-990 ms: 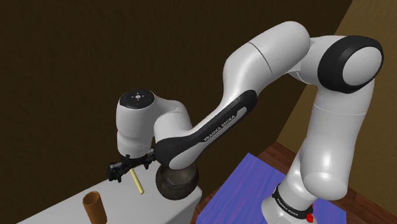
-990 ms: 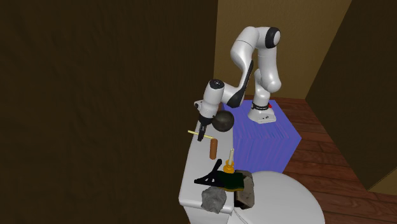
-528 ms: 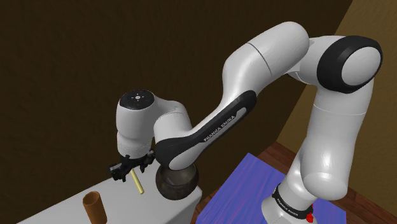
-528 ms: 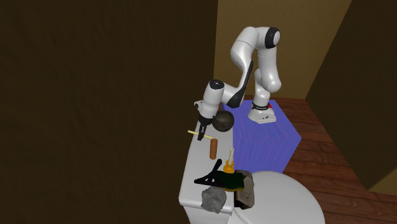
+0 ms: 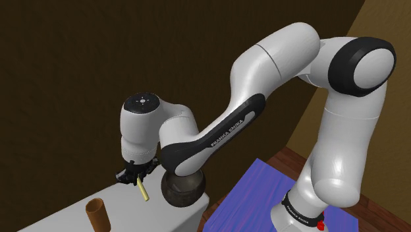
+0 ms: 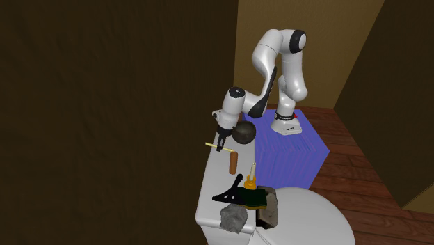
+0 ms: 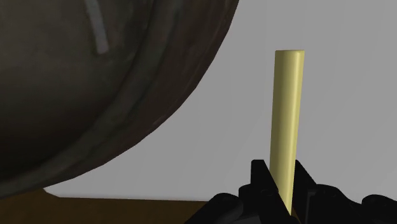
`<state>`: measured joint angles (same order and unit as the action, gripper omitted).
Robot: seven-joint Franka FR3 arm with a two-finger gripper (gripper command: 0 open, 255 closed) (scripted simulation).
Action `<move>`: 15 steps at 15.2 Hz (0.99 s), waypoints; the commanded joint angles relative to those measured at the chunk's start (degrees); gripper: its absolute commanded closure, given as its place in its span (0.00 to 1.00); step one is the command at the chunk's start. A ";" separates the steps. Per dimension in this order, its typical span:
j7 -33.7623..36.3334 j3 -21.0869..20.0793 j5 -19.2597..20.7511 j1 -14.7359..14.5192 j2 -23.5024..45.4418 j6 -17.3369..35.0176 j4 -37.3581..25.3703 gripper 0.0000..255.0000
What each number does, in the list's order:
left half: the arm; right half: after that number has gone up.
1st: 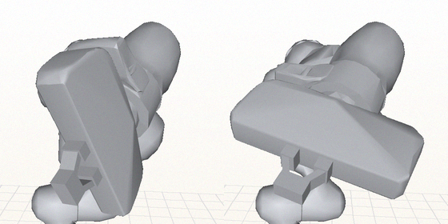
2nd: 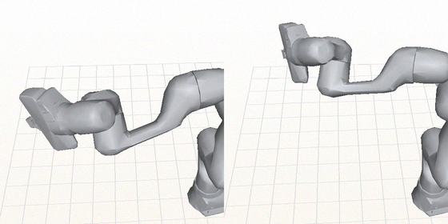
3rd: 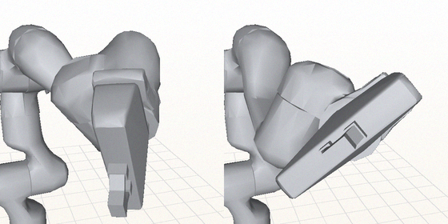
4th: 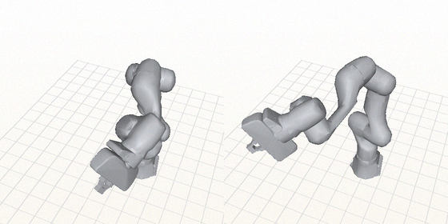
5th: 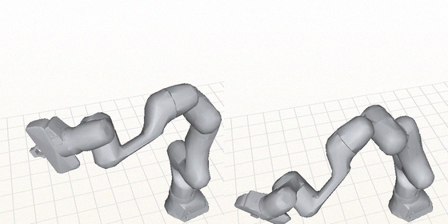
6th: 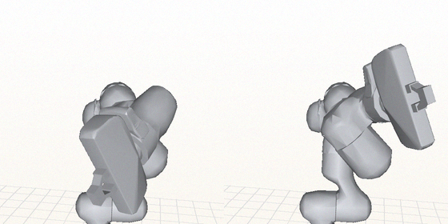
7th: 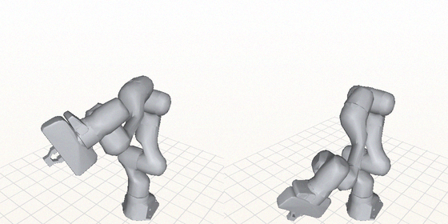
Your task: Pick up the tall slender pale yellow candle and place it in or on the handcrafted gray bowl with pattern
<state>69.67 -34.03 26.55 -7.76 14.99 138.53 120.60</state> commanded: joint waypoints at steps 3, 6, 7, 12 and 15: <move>-1.02 -0.51 -1.28 0.39 -1.08 -1.07 -0.31 1.00; -2.52 -1.19 -3.16 0.90 -2.66 -2.73 -0.89 1.00; -3.00 -1.39 -3.76 1.06 -3.17 -3.30 -1.11 1.00; -5.30 -2.20 -6.59 1.70 -5.57 -6.24 -2.43 1.00; -6.56 -2.56 -8.12 1.99 -6.89 -8.08 -3.39 1.00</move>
<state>63.40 -36.45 18.88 -5.80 8.47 131.08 117.56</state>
